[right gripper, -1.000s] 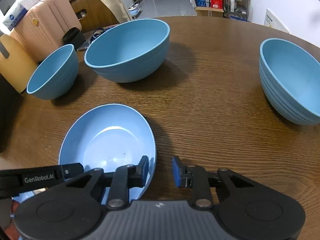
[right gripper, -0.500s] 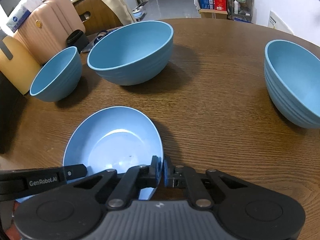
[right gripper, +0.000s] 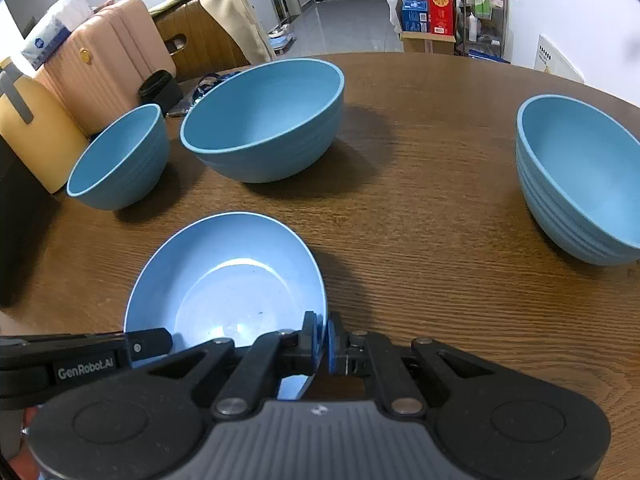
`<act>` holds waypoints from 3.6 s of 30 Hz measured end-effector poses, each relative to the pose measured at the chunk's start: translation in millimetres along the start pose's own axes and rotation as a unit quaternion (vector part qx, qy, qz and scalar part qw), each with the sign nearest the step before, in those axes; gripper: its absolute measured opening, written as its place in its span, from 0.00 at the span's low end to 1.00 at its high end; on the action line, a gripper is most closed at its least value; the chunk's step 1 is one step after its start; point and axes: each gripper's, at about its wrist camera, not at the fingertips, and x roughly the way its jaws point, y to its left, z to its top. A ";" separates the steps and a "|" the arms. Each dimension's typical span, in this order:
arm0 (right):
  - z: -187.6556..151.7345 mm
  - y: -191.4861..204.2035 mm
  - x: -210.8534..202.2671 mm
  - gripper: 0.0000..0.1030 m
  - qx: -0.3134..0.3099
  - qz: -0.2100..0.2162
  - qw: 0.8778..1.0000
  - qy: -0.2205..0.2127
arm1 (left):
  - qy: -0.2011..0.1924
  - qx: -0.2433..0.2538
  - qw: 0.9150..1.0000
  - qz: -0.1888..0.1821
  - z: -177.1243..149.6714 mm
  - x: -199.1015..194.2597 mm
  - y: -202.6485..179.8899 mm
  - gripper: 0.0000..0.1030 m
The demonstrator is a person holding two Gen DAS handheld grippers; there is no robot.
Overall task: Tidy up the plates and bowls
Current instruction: 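Lift the blue plate with both grippers and carry it over the plate stack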
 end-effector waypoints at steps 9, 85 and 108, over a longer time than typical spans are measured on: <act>-4.4 0.1 -14.8 0.05 -0.004 0.002 1.000 -0.009 | -0.007 0.003 1.000 -0.003 -9.1 -15.7 -2.6 0.13; -85.3 116.4 -102.7 0.05 -0.065 0.010 0.998 -0.012 | -0.014 0.029 0.999 0.003 -94.7 -127.2 87.1 0.13; -86.9 166.6 -65.6 0.05 -0.089 0.013 0.996 0.016 | 0.007 0.020 1.000 0.018 -96.6 -115.1 137.3 0.14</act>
